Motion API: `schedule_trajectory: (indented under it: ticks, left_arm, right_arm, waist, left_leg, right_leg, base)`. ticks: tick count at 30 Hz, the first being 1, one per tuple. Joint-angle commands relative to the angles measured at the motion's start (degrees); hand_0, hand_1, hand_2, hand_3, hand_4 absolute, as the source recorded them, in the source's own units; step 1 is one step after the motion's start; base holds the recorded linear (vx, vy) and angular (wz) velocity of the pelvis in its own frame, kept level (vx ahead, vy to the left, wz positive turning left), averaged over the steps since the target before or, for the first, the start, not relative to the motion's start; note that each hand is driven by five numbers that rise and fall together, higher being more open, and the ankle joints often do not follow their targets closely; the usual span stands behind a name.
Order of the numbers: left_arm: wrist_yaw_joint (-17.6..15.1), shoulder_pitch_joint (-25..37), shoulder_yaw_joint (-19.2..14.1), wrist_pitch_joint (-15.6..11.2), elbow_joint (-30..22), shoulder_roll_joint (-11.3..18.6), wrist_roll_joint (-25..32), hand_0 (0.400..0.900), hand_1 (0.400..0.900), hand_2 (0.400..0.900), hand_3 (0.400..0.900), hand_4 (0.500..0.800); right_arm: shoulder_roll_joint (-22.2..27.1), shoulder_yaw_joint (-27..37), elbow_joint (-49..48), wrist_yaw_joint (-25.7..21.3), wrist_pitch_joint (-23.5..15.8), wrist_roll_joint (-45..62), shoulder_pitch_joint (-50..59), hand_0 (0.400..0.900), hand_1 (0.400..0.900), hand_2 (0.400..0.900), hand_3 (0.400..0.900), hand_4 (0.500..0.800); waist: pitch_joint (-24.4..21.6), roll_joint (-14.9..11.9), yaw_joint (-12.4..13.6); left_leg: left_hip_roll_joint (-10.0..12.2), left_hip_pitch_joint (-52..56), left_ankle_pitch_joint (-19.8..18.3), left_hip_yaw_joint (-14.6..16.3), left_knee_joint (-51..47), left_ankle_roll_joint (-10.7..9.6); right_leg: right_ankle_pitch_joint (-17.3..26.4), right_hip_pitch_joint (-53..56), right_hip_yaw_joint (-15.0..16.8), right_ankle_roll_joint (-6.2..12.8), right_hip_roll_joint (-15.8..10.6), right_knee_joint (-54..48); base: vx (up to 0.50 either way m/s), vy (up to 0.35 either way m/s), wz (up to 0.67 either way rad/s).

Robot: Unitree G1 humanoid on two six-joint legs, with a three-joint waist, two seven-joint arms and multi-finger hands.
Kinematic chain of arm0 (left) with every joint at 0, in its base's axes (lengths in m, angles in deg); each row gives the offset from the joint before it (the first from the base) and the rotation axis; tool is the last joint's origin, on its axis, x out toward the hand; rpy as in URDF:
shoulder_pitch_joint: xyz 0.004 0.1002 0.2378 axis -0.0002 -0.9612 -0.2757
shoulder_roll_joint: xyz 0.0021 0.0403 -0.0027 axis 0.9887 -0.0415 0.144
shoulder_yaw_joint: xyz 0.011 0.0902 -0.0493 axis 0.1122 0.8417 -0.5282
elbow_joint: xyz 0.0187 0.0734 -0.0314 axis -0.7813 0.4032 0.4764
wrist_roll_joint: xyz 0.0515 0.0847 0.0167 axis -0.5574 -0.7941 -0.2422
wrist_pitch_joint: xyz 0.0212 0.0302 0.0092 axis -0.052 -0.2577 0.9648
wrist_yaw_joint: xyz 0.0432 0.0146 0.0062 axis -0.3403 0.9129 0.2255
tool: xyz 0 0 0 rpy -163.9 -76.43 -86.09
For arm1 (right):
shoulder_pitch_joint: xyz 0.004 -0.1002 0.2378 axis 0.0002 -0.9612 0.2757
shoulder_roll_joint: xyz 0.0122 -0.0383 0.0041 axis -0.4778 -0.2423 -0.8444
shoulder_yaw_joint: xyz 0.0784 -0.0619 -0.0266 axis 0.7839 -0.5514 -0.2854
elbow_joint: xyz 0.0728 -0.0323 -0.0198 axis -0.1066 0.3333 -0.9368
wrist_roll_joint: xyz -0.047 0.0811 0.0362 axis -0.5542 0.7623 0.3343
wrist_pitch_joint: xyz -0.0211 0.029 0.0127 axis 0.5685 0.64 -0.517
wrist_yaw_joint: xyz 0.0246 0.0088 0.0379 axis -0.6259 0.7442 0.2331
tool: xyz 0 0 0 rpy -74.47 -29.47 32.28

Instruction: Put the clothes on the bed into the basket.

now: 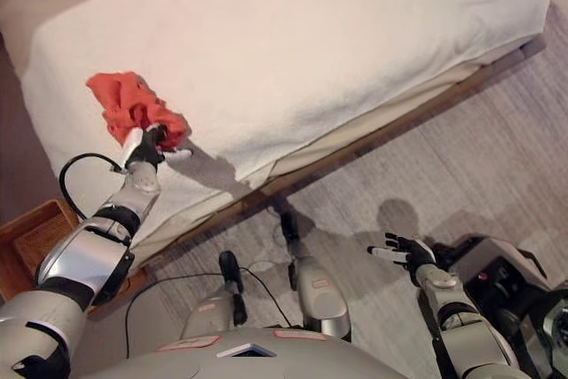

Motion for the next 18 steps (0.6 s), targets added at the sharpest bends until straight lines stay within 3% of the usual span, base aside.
schedule_trajectory:
  ticks: [1, 10, 18]
  left_arm:
    - [-7.60, 10.01, -1.47, -1.40, 0.87, 7.04, -3.76, 0.900, 0.900, 0.900, 0.900, 0.800]
    - [-13.86, 15.06, -0.75, -0.01, -0.91, 11.95, -7.58, 0.900, 0.900, 0.900, 0.900, 0.800]
    - [-15.84, 13.46, -0.41, 0.81, -3.42, 12.42, -12.17, 0.900, 0.900, 0.900, 0.900, 0.800]
  right_arm:
    - [4.32, -2.56, -0.88, -1.12, -2.12, 2.58, 2.87, 0.900, 0.900, 0.900, 0.900, 0.800]
    - [2.73, -3.82, 0.61, -2.12, -3.01, 4.76, 4.08, 0.900, 0.900, 0.900, 0.900, 0.800]
    - [2.12, -2.83, 2.54, -2.44, -3.93, 5.36, 2.55, 0.900, 0.900, 0.900, 0.900, 0.800]
  waist:
    - [1.33, 0.37, 0.59]
    - [3.46, 0.25, 0.61]
    - [2.90, 0.17, 1.02]
  left_leg:
    - [3.70, -2.45, -1.81, -3.29, 4.77, -2.67]
    - [3.95, -7.18, -1.63, -4.12, 6.90, -3.14]
    - [4.10, -7.26, -2.11, -4.47, 7.37, -3.43]
  right_leg:
    - [2.28, -3.72, 0.11, 3.17, -4.00, 3.58]
    - [2.83, -6.82, -1.14, 3.11, -4.50, 3.83]
    - [2.11, -6.56, -2.15, 2.90, -4.87, 4.22]
  base:
    - [-0.04, -0.050, 0.10]
    - [-0.02, -0.037, 0.05]
    - [0.02, -0.025, 0.05]
